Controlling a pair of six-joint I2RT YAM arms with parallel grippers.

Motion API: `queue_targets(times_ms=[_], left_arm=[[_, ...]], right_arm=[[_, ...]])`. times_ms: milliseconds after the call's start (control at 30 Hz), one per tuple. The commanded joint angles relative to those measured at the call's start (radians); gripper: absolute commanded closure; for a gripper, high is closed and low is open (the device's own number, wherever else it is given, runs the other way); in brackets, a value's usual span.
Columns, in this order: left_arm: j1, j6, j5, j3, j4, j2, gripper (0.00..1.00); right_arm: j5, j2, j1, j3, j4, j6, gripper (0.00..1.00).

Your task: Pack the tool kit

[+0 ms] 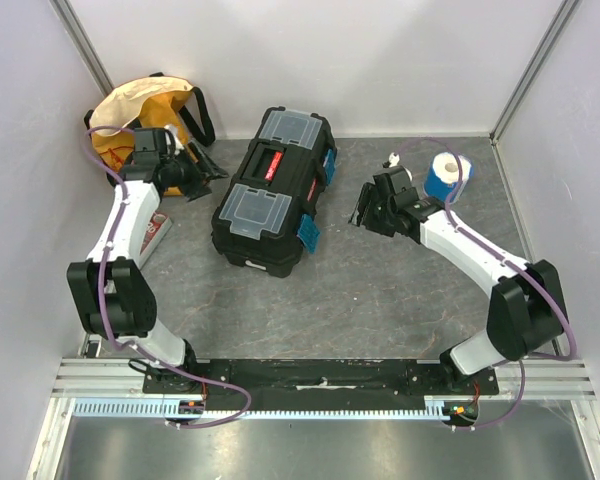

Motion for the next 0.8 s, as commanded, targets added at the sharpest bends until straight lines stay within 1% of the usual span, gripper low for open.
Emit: queue_targets(times_ms=[0,67,167,267,333,400,467,600,667,767], left_arm=[[0.053,-0.072,-0.253,-0.048,-0.071,-0.056,0.32],[0.053,-0.061,-0.294,-0.082,-0.086,-0.045,0.34],[0.053,-0.025,-0.282,-0.125,-0.105,-0.015,0.37],[0.046,0.035,-0.151,-0.152,-0.094,0.014,0.41],[0.033,0.066,-0.100,-0.162,-0.094,0.028,0.41],[0.017,0.098,-0.020,-0.159,-0.093,0.048,0.41],[-0.014,0.126,0.020,-0.150,-0.099,0.070,0.42],[-0.082,0.141,0.060,-0.139,-0.113,0.096,0.43],[-0.101,0.146,0.057,-0.128,-0.126,0.102,0.43],[-0.111,0.153,0.037,-0.117,-0.149,0.111,0.43]], right_arm=[[-0.002,0.048,0.008,-0.011,-0.017,-0.011,0.41],[-0.004,0.080,0.015,-0.008,-0.023,-0.019,0.51],[-0.005,0.115,0.029,0.003,-0.026,-0.030,0.57],[-0.022,0.148,0.038,0.011,-0.021,-0.034,0.55],[-0.045,0.166,0.044,0.018,-0.012,-0.045,0.53],[-0.057,0.184,0.049,0.025,0.000,-0.057,0.52],[-0.099,0.206,0.054,0.034,0.009,-0.069,0.51],[-0.142,0.260,0.069,0.054,0.015,-0.085,0.50],[-0.163,0.284,0.070,0.058,0.023,-0.085,0.49],[-0.151,0.309,0.070,0.066,0.034,-0.086,0.50]])
